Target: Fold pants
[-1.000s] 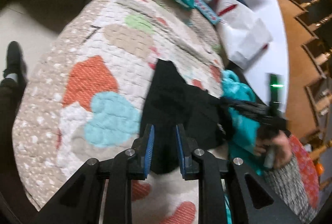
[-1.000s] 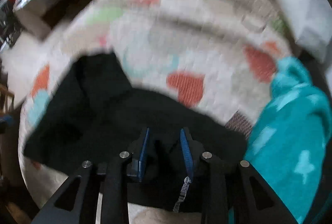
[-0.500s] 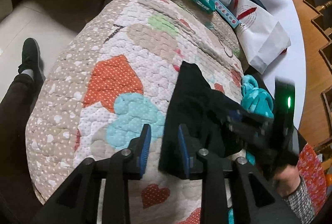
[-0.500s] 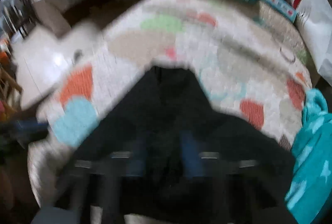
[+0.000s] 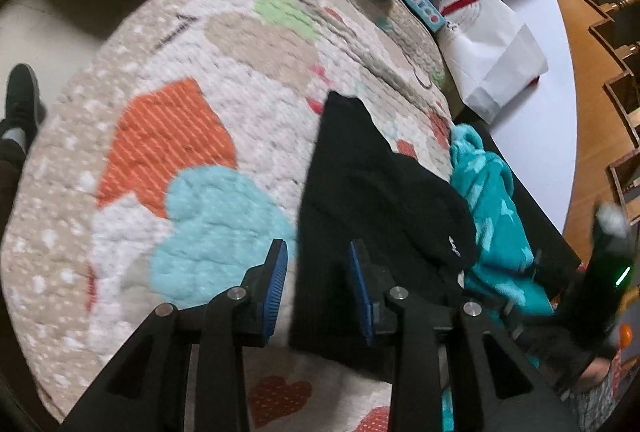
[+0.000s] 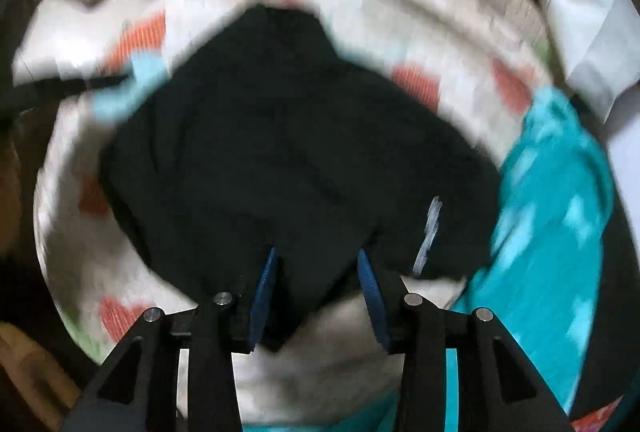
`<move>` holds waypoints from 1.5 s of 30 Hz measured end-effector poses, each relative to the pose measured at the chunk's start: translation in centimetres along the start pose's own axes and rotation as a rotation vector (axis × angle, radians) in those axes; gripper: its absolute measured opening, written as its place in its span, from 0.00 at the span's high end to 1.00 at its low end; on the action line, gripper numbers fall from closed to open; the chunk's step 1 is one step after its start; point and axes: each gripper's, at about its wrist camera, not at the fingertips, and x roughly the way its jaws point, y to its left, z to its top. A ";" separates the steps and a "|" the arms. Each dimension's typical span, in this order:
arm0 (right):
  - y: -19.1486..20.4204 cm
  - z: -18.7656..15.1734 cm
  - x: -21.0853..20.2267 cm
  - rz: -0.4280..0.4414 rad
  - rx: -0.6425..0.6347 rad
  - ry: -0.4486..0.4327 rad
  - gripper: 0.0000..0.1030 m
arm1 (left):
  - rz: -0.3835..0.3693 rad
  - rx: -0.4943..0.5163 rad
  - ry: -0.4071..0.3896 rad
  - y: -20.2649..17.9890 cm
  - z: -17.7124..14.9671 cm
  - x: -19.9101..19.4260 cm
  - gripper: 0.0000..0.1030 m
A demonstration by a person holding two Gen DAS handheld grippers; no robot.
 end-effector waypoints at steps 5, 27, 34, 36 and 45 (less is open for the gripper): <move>1.0 7.0 -1.0 0.132 -0.054 -0.261 0.31 | -0.011 -0.006 0.024 0.2 -1.1 0.7 0.70; 10.1 20.3 7.3 0.242 -0.292 -0.085 0.90 | -0.086 -0.193 -0.076 6.4 -0.1 -1.7 0.64; 11.7 22.3 8.1 0.206 -0.250 -0.121 0.85 | -0.058 -0.182 -0.083 6.4 0.0 -2.1 0.64; 9.7 22.4 6.4 0.224 -0.193 -0.160 0.65 | -0.039 -0.162 -0.098 6.2 0.0 -2.8 0.63; -5.1 9.3 1.1 0.364 0.262 -0.233 0.40 | -0.029 -0.182 -0.132 6.4 -0.3 -4.7 0.60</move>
